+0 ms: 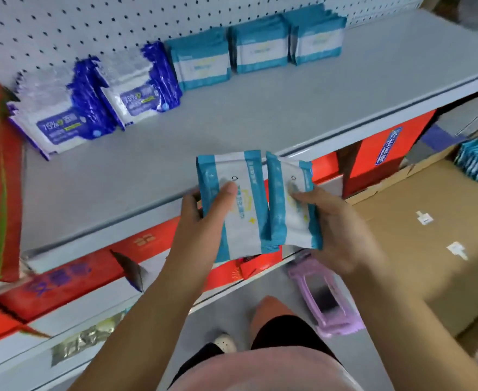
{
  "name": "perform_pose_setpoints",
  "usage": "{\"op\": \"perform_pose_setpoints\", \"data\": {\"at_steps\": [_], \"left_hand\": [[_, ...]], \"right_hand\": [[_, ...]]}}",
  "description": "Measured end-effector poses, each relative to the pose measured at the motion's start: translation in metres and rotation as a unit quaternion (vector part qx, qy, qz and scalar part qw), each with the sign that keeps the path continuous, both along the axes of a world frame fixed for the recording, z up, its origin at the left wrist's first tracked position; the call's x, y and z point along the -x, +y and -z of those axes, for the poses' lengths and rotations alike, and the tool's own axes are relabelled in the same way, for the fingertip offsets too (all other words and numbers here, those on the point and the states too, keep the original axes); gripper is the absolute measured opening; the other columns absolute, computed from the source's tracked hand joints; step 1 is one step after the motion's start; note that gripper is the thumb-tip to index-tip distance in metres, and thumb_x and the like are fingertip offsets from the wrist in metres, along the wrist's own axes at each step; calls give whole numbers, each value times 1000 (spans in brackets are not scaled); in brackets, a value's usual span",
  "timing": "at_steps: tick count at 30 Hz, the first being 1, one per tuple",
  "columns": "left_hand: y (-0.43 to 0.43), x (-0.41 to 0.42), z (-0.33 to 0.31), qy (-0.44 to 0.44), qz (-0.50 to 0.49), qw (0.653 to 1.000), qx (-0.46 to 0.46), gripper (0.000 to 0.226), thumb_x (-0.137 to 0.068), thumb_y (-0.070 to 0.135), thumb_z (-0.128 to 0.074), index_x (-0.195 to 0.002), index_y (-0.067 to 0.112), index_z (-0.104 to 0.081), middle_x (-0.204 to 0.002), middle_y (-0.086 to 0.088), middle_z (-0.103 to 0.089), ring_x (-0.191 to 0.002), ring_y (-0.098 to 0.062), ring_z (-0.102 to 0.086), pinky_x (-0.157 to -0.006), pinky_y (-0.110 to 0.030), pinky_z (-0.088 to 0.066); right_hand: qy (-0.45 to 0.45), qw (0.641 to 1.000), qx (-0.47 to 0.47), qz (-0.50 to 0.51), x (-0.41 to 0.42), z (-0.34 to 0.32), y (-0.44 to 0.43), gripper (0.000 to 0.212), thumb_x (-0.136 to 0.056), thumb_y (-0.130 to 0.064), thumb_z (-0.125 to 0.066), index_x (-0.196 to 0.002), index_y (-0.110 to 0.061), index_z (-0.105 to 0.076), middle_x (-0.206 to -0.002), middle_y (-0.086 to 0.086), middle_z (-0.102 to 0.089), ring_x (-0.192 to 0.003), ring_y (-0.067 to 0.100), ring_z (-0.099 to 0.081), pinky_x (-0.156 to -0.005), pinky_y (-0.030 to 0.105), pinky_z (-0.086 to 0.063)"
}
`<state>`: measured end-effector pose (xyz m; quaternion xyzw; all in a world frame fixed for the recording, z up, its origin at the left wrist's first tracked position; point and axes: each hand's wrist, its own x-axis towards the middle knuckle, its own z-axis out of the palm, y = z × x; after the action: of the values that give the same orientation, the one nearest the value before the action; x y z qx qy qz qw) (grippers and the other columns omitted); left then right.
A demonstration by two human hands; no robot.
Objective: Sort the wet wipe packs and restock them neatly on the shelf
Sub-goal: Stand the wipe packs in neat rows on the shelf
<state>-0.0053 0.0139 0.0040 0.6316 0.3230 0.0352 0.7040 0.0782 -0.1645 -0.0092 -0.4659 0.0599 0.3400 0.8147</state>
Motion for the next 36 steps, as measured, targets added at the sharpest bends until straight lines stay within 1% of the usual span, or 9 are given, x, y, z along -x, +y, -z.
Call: {"op": "perform_pose_setpoints", "data": {"at_steps": [6,9,12,16,19,22,29,33,36], "left_hand": [[18,-65,-13,-5,-17,998,67,52,-81,64,-73,-120,32,-61,-99,7,-79,-90,-17,-78,-82,-44,-60],[29,-101,-18,-24,-41,994,101,63,-74,62,-73,-128,30,-63,-111,1,-78,-101,-26,-76,-95,-54,-57],[39,-134,-20,-45,-101,990,82,59,-75,57,-63,-127,30,-64,-110,2,-78,-101,-25,-76,-95,-59,-56],[46,-165,-18,-69,-198,977,49,55,-84,51,-68,-133,28,-59,-113,4,-77,-100,-19,-76,-80,-45,-62],[49,-175,-16,-56,-269,961,16,42,-95,47,-65,-133,29,-54,-108,10,-75,-86,-8,-76,-65,-29,-59],[52,-176,-13,-45,-307,950,15,44,-95,50,-65,-132,28,-54,-105,11,-74,-81,-6,-76,-63,-25,-58],[54,-175,-11,-34,-338,940,26,49,-91,52,-69,-130,24,-58,-102,8,-79,-84,-8,-77,-65,-26,-60],[54,-174,-11,-37,-336,941,27,49,-90,52,-69,-128,23,-59,-98,9,-80,-84,-8,-77,-62,-23,-59],[57,-172,-10,-38,-329,943,27,49,-91,52,-68,-128,21,-60,-99,8,-80,-86,-10,-77,-65,-26,-59]], "right_hand": [[-85,993,37,69,-79,-13,12,31,-94,-8,-59,-123,2,-61,-105,15,-71,-81,21,-71,-67,30,-58],[-152,982,81,82,-131,-20,21,40,-90,-14,-68,-125,1,-60,-114,16,-72,-93,25,-71,-78,33,-60],[-251,950,176,59,-181,-30,36,38,-85,-23,-78,-118,-9,-65,-104,7,-77,-94,24,-73,-84,37,-60],[-433,864,255,-9,-246,-39,72,26,-85,-23,-80,-111,-20,-73,-103,-3,-76,-94,21,-71,-83,32,-59],[-556,775,292,-71,-283,-43,105,26,-87,-21,-78,-112,-26,-73,-105,-13,-69,-95,5,-62,-87,18,-49],[-621,720,287,-116,-304,-44,142,31,-85,-20,-79,-115,-21,-72,-101,-17,-62,-91,-4,-57,-89,6,-41],[-718,626,273,-130,-333,-21,195,23,-80,-26,-82,-97,-18,-69,-96,-4,-65,-95,11,-53,-87,31,-47],[-804,500,320,-37,-344,-11,206,33,-76,-42,-80,-98,-19,-71,-97,-2,-65,-101,21,-47,-83,32,-25],[-810,469,352,-12,-344,-12,212,41,-72,-47,-81,-100,-21,-67,-105,0,-60,-105,21,-41,-80,28,-14]]}}
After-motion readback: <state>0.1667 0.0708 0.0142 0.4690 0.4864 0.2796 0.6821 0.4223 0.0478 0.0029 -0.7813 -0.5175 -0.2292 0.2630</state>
